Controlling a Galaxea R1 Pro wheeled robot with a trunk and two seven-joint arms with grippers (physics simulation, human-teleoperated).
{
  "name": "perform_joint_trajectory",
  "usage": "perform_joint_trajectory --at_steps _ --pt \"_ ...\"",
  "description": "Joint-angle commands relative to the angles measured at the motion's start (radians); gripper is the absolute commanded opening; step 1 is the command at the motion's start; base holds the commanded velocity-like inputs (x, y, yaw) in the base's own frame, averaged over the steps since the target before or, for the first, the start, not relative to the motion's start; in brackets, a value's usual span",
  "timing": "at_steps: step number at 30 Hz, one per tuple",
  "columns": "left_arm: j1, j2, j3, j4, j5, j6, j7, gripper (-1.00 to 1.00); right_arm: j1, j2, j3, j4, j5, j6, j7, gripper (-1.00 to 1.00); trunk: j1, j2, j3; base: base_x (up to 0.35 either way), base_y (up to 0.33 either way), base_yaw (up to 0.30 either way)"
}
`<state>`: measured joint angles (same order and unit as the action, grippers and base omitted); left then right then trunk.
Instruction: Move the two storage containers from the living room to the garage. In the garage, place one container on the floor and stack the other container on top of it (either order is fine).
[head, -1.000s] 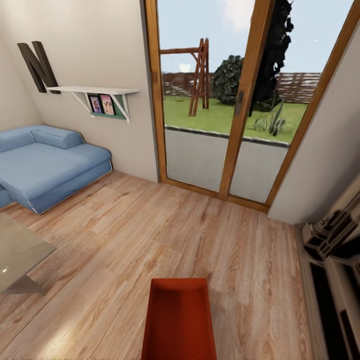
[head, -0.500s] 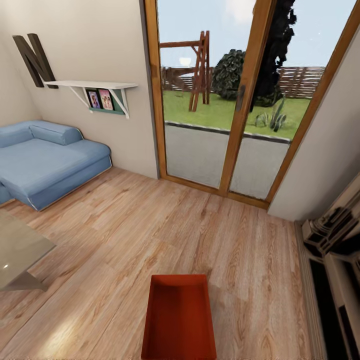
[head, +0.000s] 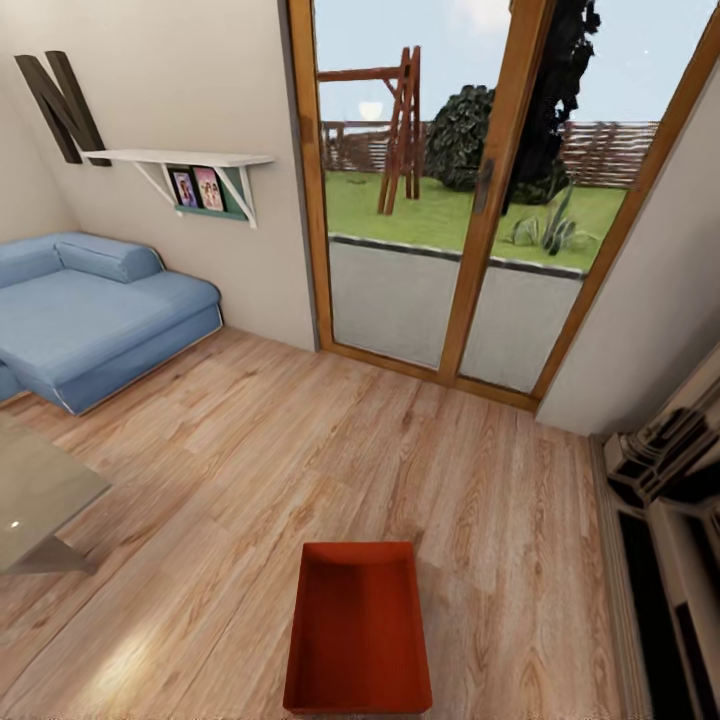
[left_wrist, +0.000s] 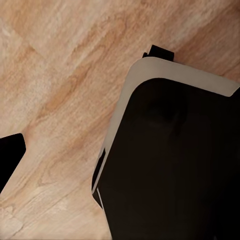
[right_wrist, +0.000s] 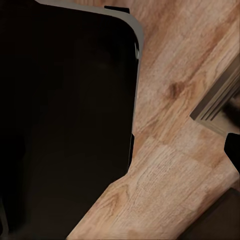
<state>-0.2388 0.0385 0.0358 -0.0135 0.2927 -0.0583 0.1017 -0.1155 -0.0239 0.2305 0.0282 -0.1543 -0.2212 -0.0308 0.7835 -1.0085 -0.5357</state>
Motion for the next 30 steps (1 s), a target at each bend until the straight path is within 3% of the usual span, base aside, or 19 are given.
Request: perform_joint_trajectory --at_steps 1,30 --pt "-0.001 0.000 0.003 0.001 0.002 -0.003 0.001 1.00 -0.001 0.001 0.008 0.003 -0.010 -0.006 -0.001 1.00 0.000 -0.001 -0.002 0.000 0.000 0.000" --pt "-0.001 0.000 0.003 0.001 0.002 -0.003 0.001 1.00 -0.001 0.001 0.009 0.003 -0.010 -0.006 -0.001 1.00 0.000 -0.001 -0.049 0.000 0.000 0.000"
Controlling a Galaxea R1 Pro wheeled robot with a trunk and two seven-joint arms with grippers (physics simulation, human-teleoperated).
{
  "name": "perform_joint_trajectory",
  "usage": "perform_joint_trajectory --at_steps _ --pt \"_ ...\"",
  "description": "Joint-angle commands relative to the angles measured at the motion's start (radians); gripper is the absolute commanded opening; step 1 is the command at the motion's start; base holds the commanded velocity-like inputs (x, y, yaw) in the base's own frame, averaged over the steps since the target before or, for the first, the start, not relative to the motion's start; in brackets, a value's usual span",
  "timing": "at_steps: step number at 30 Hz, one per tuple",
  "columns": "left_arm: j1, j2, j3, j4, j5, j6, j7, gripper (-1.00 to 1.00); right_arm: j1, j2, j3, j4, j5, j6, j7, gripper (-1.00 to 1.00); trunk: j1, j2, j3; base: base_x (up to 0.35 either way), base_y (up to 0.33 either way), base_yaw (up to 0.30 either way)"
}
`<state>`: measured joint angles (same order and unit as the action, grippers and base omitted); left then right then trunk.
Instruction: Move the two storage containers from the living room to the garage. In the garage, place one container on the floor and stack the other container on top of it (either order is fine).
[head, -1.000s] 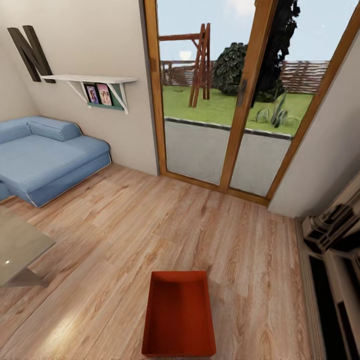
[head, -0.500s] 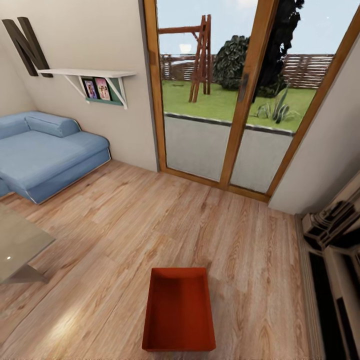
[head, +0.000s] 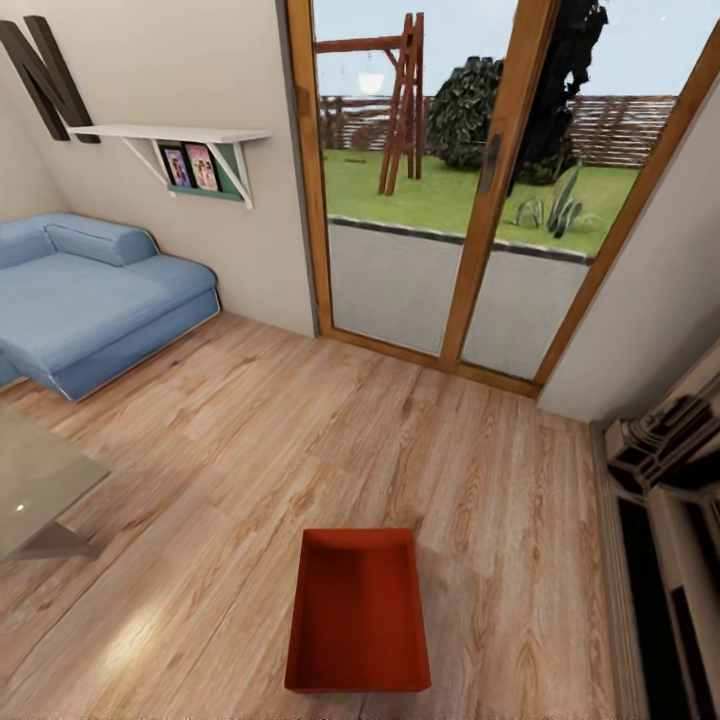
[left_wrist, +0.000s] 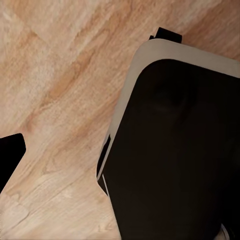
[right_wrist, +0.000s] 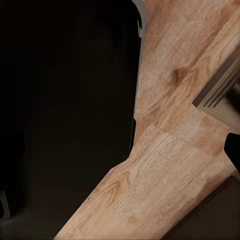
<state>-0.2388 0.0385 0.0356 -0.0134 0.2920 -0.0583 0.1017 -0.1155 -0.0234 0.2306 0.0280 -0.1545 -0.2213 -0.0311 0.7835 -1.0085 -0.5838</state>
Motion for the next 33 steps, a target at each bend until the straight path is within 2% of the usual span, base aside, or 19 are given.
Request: perform_joint_trajectory --at_steps 1,33 --pt "0.000 0.000 0.004 0.001 0.003 -0.003 0.001 1.00 -0.001 0.000 0.009 0.003 -0.010 -0.006 -0.001 1.00 0.000 -0.001 -0.002 0.000 0.000 0.000" --pt "0.000 0.000 0.003 0.001 0.003 -0.003 0.001 1.00 -0.001 0.001 0.008 0.003 -0.010 -0.006 -0.001 1.00 0.000 -0.001 -0.054 0.000 0.000 0.000"
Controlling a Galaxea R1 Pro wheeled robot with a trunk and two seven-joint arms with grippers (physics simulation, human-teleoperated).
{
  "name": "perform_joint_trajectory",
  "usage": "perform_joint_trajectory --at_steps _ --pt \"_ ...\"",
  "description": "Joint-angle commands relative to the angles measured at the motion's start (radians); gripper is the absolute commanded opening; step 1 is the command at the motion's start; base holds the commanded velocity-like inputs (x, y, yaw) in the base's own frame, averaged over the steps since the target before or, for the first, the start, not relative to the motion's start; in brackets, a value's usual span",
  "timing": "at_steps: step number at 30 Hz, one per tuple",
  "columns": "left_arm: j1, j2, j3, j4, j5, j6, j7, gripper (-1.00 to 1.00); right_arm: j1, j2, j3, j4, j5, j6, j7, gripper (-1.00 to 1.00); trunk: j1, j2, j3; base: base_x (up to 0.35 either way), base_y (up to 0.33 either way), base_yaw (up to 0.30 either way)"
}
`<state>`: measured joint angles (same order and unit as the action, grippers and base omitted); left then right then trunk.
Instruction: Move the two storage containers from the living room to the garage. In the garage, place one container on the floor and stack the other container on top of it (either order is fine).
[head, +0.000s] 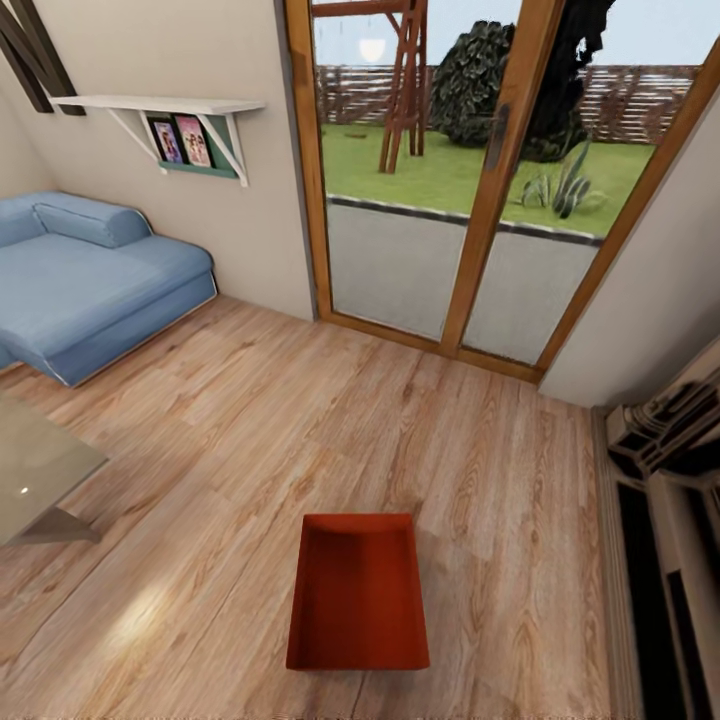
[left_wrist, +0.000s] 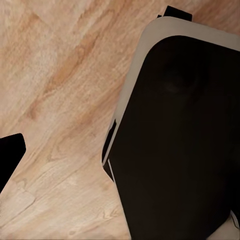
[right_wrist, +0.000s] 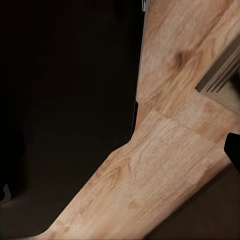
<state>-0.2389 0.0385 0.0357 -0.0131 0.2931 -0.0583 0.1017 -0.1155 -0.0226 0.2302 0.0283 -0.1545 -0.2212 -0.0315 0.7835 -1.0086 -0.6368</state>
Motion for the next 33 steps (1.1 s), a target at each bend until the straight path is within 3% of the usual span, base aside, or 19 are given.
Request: perform_joint_trajectory --at_steps 1,33 --pt "0.000 0.000 0.003 0.001 0.002 -0.003 0.001 1.00 -0.001 0.000 0.009 0.003 -0.010 -0.006 -0.001 1.00 0.000 0.000 -0.002 0.000 0.000 0.000" --pt "0.000 0.000 0.003 0.001 0.002 -0.003 0.001 1.00 -0.001 0.002 0.008 0.003 -0.012 -0.006 -0.005 1.00 0.000 0.000 -0.049 0.000 0.000 0.000"
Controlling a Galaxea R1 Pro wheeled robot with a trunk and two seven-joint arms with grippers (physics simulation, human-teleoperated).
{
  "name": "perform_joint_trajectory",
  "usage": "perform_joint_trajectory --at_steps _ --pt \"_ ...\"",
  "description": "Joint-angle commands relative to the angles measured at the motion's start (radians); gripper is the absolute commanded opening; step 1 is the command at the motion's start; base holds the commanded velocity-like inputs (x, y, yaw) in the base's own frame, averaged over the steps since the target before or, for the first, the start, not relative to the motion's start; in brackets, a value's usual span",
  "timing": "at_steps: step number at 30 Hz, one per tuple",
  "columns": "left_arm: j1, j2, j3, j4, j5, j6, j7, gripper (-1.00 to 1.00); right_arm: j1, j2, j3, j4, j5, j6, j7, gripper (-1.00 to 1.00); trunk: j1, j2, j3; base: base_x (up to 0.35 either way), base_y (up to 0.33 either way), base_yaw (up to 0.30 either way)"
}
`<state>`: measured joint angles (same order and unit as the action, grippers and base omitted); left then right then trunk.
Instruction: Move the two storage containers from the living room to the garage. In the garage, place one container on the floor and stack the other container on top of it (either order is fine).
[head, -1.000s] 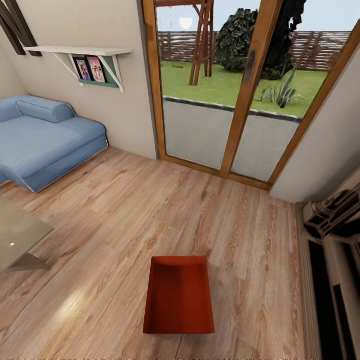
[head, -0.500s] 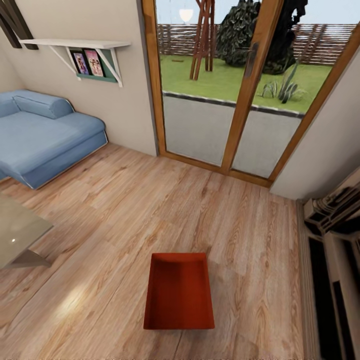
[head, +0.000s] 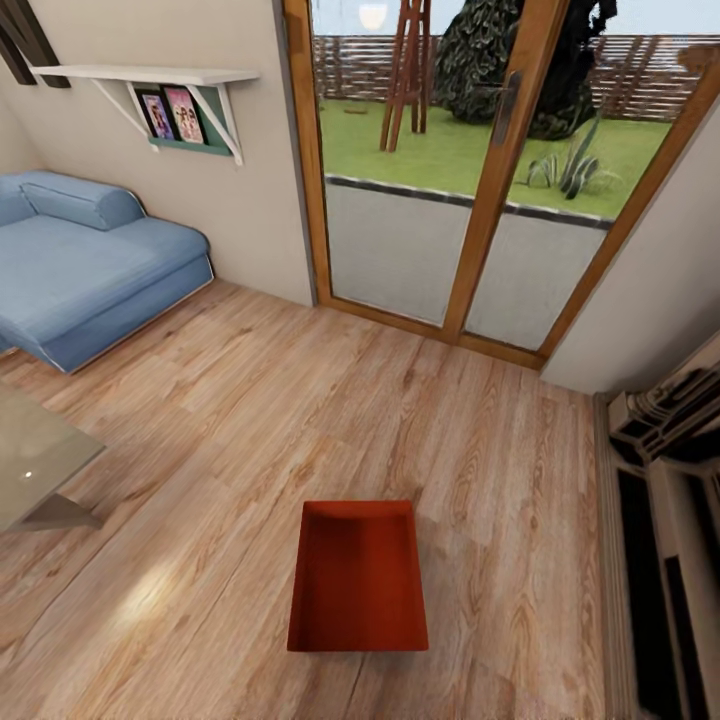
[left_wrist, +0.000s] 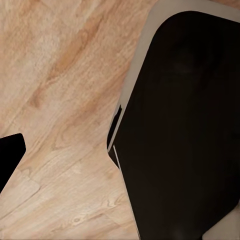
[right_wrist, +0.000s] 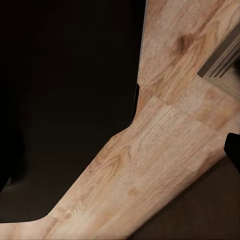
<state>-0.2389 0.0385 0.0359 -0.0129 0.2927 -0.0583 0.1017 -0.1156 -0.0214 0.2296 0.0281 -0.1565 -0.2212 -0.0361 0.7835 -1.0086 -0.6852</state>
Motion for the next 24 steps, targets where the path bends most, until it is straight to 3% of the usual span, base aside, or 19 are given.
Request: perform_joint_trajectory --at_steps 1,24 --pt "0.000 0.000 0.003 0.001 0.002 -0.003 0.001 1.00 -0.001 0.001 0.009 0.003 -0.010 -0.006 -0.002 1.00 0.000 0.000 -0.001 0.000 0.000 0.000" --pt "0.000 0.000 0.003 0.000 0.003 -0.003 0.001 1.00 -0.001 0.004 0.004 0.003 -0.006 -0.013 -0.004 1.00 0.000 0.000 -0.001 0.000 0.000 0.000"
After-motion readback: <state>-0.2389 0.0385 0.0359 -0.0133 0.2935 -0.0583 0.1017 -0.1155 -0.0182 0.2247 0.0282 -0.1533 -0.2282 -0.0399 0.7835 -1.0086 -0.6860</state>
